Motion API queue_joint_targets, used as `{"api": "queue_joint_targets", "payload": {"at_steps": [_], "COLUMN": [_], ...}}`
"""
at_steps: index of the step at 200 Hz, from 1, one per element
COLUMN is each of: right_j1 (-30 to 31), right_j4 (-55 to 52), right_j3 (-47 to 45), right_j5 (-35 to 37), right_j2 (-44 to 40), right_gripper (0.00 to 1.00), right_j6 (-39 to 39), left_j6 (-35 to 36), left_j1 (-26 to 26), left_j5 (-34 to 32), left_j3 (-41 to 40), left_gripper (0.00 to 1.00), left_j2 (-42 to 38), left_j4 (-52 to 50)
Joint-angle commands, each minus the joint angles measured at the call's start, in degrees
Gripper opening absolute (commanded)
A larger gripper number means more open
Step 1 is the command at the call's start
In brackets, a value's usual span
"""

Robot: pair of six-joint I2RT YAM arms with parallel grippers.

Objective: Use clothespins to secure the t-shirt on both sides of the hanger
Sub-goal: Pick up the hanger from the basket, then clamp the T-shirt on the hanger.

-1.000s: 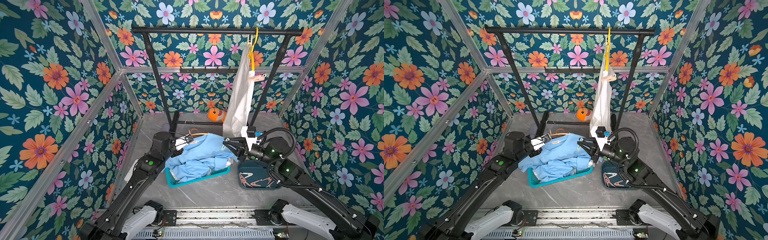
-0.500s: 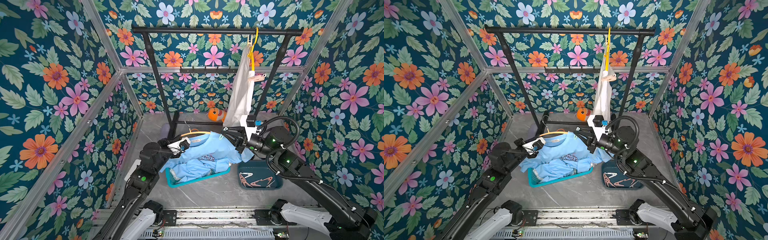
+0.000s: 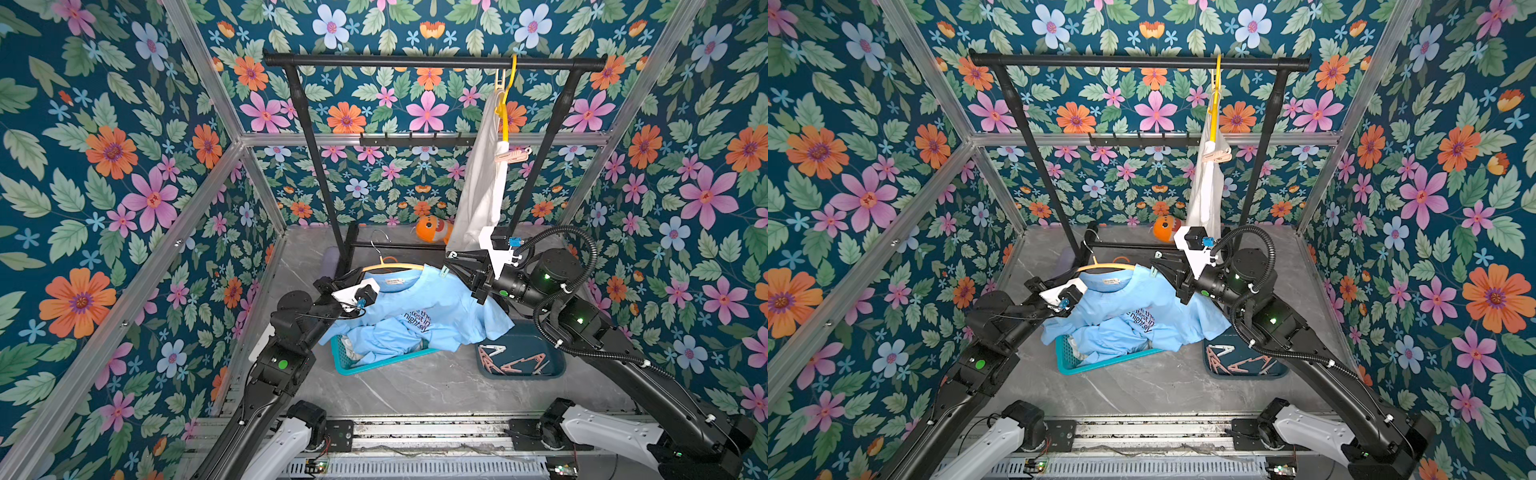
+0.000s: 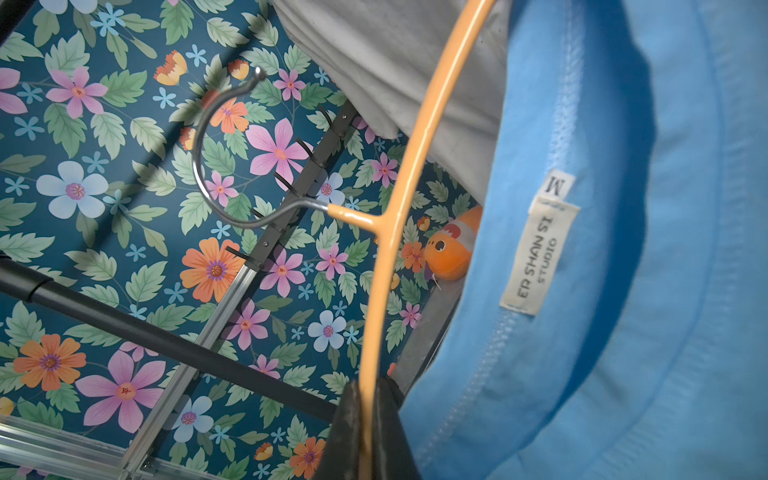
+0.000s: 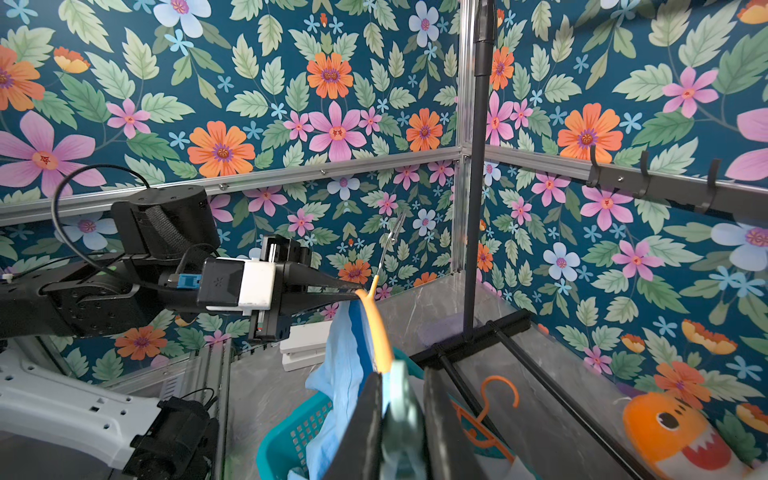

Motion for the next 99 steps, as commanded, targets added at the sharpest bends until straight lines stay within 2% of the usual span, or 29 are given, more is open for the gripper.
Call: {"api": "queue_joint_targets", "payload": {"at_steps": [1,59,99], "right_j1": [0.02,0.02,0.03], "right_j4": [-0.75,0.72,6.47], "right_j3": [-0.08,-3.05,-5.41], "right_j5": [-1.39,-1.7,-1.14], "right_j2": [-0.52,-1.16,-0.9], "right_gripper": [0.0,0.0,0.0], "right_j6": [0.45,2.77,9.06], "left_j6": [-1.45,-2.72,-3.05], "left_j1": [-0.04,-0.04,-0.04], "left_j5": [1.35,1.66,1.55], "left_j3": [0.7,0.91,0.14], "left_gripper": [0.0,0.0,0.0], "left_j2": [-0.13,0.04,-0.29], "left_j4": [5.12,6.5,7.97]}}
